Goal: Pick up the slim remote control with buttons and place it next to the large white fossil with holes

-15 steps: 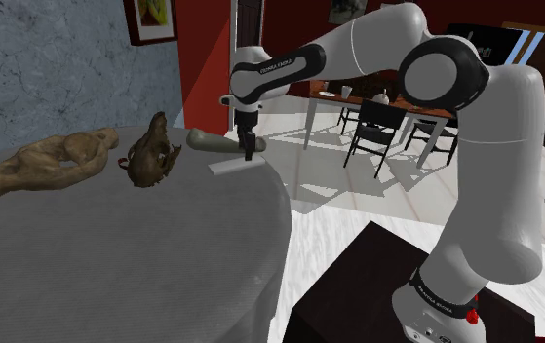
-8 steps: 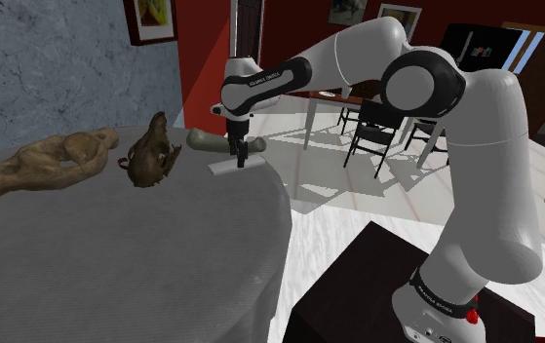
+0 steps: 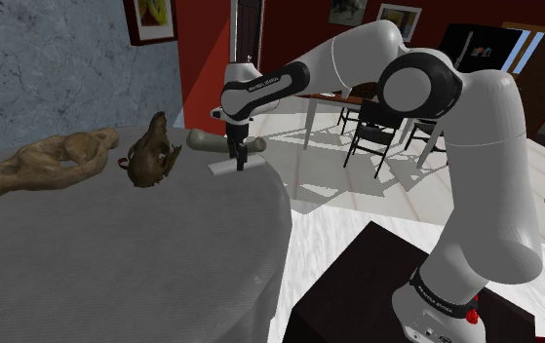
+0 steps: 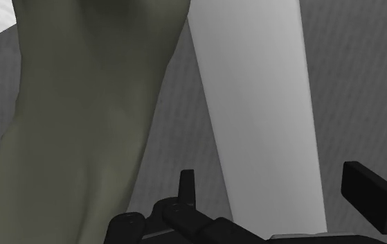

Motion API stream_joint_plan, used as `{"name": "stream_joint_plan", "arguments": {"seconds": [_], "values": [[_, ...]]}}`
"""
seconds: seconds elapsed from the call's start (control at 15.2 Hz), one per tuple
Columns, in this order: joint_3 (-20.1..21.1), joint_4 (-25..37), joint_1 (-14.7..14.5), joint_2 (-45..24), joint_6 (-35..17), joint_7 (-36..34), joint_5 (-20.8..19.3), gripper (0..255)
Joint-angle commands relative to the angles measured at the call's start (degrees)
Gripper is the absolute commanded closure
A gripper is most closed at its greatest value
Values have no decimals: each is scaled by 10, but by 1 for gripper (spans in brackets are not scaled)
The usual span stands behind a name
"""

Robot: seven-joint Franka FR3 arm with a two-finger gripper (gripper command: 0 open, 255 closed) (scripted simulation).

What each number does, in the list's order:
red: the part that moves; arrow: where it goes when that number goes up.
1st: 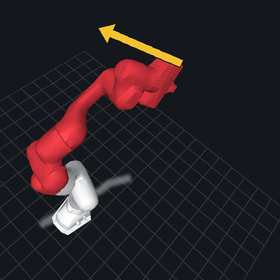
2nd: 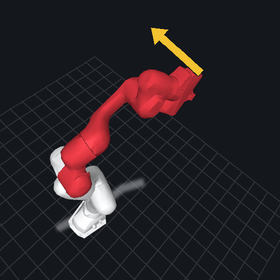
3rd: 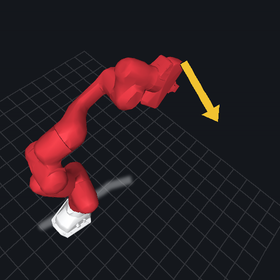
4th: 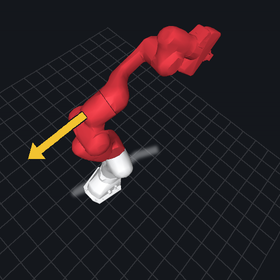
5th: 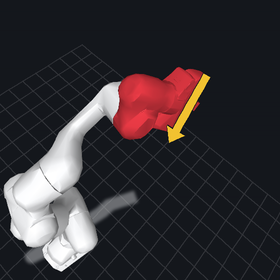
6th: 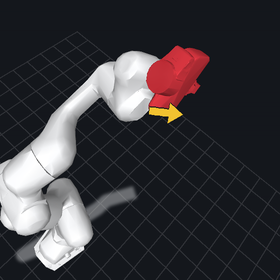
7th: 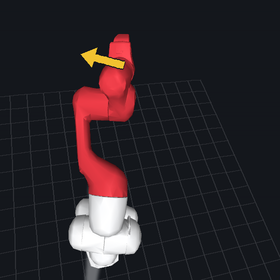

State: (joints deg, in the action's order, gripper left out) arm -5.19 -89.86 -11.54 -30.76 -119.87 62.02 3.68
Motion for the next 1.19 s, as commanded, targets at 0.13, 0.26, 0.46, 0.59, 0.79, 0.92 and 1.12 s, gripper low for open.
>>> {"name": "stream_joint_plan", "arguments": {"seconds": [0.13,0.26,0.46,0.59,0.79,0.92,1.12], "values": [[0,2,0,-5,1,0,0,255],[0,1,2,-5,1,2,0,255],[0,1,1,-5,1,2,0,255],[0,1,2,-5,1,2,0,255],[0,2,0,0,6,0,0,255],[0,7,0,6,18,-1,-1,255],[-1,18,0,15,37,-2,-2,255]]}}
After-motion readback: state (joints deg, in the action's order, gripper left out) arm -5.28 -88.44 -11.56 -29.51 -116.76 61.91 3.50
